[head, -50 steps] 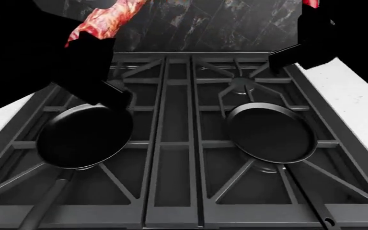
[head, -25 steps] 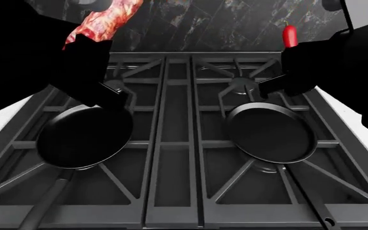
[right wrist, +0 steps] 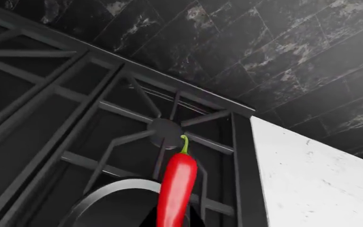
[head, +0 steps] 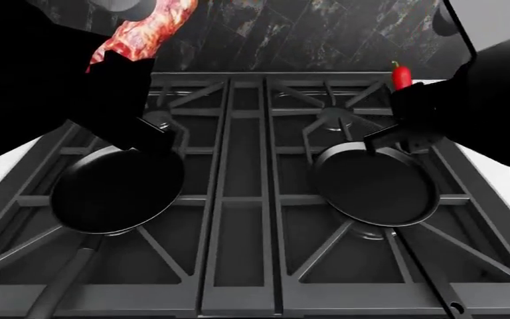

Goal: Place both pans onto different burners. Then place the chili pepper and the sausage on different pans.

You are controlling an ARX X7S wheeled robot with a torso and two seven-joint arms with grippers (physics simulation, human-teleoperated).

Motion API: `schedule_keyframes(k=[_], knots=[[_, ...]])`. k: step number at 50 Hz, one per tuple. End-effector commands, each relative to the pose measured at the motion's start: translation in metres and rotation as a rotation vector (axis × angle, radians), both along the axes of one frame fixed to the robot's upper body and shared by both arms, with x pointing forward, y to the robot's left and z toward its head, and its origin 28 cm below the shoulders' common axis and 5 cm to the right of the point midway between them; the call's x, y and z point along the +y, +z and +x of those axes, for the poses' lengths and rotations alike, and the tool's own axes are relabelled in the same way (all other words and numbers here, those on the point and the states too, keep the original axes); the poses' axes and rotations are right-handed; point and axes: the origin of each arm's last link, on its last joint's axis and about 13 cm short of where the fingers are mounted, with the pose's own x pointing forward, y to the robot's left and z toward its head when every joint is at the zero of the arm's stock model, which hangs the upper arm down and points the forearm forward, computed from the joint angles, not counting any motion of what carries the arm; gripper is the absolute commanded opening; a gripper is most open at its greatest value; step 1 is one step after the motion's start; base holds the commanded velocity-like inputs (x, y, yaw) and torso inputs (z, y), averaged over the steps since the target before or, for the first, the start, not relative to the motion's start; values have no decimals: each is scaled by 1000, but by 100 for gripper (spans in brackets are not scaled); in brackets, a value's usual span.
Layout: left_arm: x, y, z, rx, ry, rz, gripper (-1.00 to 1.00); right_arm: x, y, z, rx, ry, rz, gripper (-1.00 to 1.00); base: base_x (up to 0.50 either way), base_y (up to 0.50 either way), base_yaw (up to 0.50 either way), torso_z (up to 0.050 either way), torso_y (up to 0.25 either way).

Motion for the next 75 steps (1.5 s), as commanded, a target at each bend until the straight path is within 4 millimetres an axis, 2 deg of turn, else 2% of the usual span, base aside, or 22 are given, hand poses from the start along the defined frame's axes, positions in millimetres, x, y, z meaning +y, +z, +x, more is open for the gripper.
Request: schedule_keyframes(k=[1,10,15,25,41,75], knots=[[0,1,0,-4,7,-3,-100,3,11,-2,65,0,-52,-100,0,0,0,0,0],[1,1,0,-4,7,-2,-100,8,16,3,124,22,-100,-100,0,0,0,0,0],[1,0,0,-2,8,-4,-100,8,12,9,153,18,-102,-100,0,0,0,0,0],[2,0,0,0,11,-3,-100,12,-7,23,226,31,-127,-100,0,0,0,0,1],[2,-4,2,7,13,-2,-100,11,-35,35,321,27,-168,-100,0,0,0,0,0],[3,-6,3,11,17,-3,-100,10,-54,41,385,44,-187,-100,0,0,0,0,0]])
